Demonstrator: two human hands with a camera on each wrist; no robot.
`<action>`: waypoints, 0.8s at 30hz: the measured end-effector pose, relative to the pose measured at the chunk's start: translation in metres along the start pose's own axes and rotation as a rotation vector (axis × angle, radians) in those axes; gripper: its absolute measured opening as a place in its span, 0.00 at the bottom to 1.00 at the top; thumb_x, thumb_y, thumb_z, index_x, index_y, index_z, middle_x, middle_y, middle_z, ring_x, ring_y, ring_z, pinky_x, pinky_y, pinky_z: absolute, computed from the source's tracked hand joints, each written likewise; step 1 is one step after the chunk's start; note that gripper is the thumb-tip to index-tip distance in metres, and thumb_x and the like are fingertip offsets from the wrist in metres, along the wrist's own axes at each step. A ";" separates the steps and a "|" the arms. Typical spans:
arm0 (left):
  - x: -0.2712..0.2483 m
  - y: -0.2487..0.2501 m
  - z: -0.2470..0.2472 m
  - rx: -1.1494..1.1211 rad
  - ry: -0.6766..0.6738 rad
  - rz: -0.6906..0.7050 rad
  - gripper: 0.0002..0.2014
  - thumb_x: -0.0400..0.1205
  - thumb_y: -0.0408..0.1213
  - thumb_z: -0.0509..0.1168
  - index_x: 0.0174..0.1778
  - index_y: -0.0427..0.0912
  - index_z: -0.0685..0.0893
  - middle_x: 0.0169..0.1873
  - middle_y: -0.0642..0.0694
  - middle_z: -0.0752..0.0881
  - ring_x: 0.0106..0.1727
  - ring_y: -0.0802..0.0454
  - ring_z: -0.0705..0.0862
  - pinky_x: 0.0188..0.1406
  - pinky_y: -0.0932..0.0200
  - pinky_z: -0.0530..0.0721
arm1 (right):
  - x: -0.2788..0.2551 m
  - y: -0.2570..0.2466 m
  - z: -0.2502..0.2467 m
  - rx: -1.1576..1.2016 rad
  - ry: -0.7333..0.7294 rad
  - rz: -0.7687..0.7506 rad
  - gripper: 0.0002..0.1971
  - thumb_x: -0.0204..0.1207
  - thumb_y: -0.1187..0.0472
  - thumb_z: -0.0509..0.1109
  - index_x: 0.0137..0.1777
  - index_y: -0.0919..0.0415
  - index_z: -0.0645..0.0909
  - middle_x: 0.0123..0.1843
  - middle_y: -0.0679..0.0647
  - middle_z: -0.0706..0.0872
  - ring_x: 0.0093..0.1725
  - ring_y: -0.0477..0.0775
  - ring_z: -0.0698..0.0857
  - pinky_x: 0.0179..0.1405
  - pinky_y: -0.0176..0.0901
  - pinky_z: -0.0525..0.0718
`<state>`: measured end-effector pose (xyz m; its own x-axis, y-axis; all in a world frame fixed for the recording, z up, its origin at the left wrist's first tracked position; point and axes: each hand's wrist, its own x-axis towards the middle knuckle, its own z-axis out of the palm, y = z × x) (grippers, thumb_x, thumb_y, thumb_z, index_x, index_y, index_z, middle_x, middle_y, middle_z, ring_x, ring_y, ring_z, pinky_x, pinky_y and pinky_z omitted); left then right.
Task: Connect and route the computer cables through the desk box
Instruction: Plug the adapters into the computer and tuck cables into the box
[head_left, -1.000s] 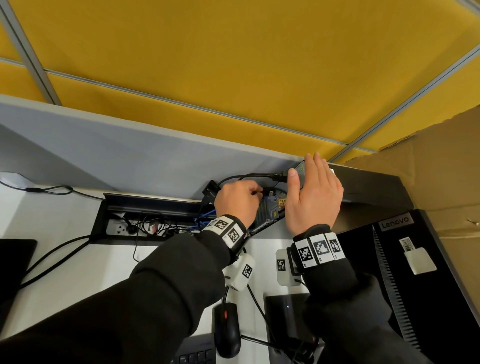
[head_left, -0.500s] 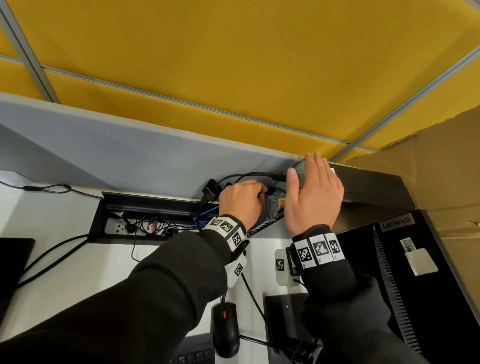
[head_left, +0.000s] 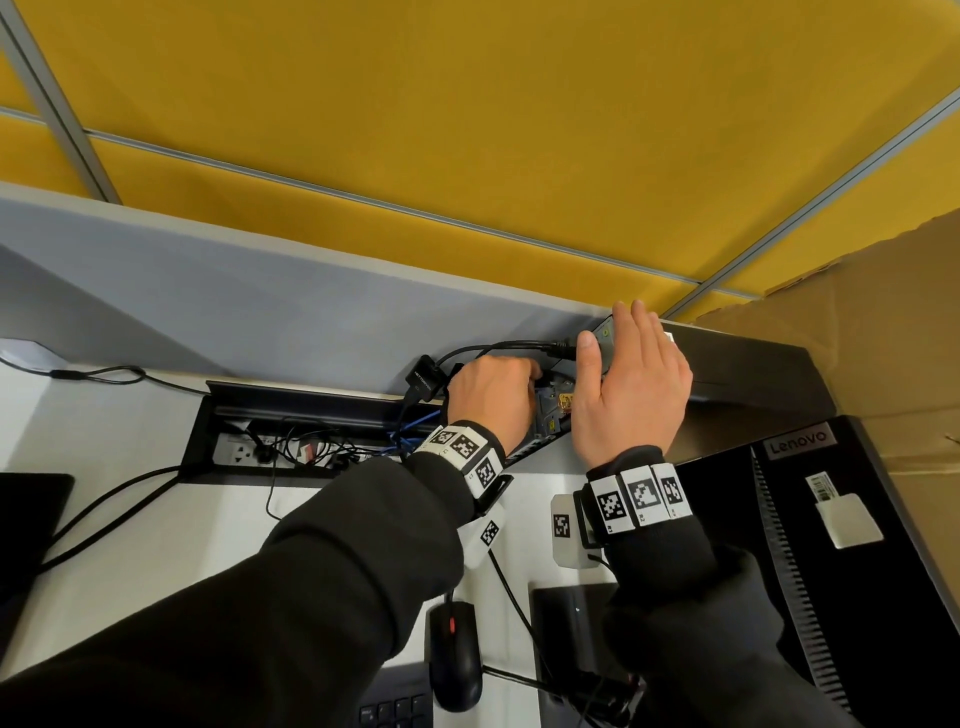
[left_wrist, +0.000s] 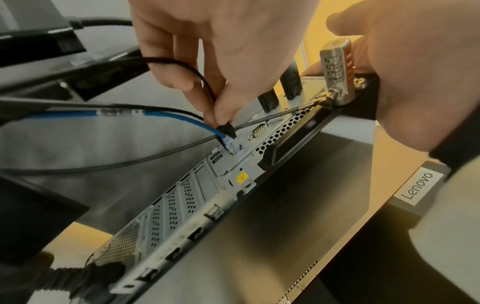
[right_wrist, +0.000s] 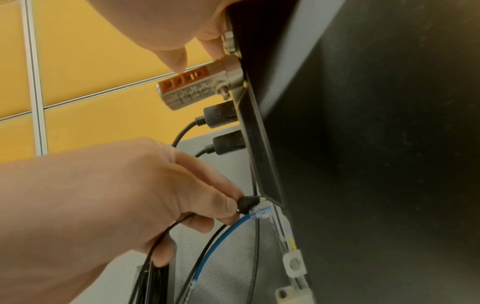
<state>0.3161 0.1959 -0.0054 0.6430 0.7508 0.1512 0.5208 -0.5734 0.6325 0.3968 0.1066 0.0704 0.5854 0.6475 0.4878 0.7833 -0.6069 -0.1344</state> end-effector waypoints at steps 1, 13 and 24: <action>0.001 0.001 0.000 -0.011 -0.012 -0.012 0.14 0.85 0.39 0.64 0.61 0.56 0.91 0.46 0.46 0.92 0.50 0.40 0.90 0.45 0.51 0.85 | 0.000 0.000 0.000 -0.001 0.002 0.001 0.32 0.88 0.39 0.48 0.81 0.58 0.73 0.83 0.56 0.74 0.84 0.57 0.70 0.82 0.58 0.65; 0.002 0.010 0.005 -0.076 -0.035 -0.147 0.12 0.84 0.39 0.66 0.60 0.57 0.89 0.52 0.44 0.91 0.54 0.37 0.89 0.46 0.52 0.80 | 0.000 0.000 0.001 0.027 -0.022 0.012 0.32 0.89 0.40 0.45 0.82 0.59 0.73 0.84 0.56 0.73 0.85 0.57 0.68 0.83 0.59 0.64; -0.029 -0.012 -0.024 -0.186 -0.141 0.110 0.19 0.83 0.31 0.65 0.70 0.45 0.87 0.62 0.43 0.90 0.64 0.43 0.87 0.65 0.48 0.85 | -0.001 0.000 -0.003 0.144 -0.023 0.024 0.26 0.86 0.43 0.59 0.77 0.55 0.78 0.82 0.56 0.76 0.82 0.57 0.72 0.82 0.61 0.63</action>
<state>0.2779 0.1884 0.0008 0.7690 0.6263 0.1279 0.3394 -0.5695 0.7486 0.3955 0.1047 0.0723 0.6081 0.6449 0.4630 0.7896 -0.5514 -0.2692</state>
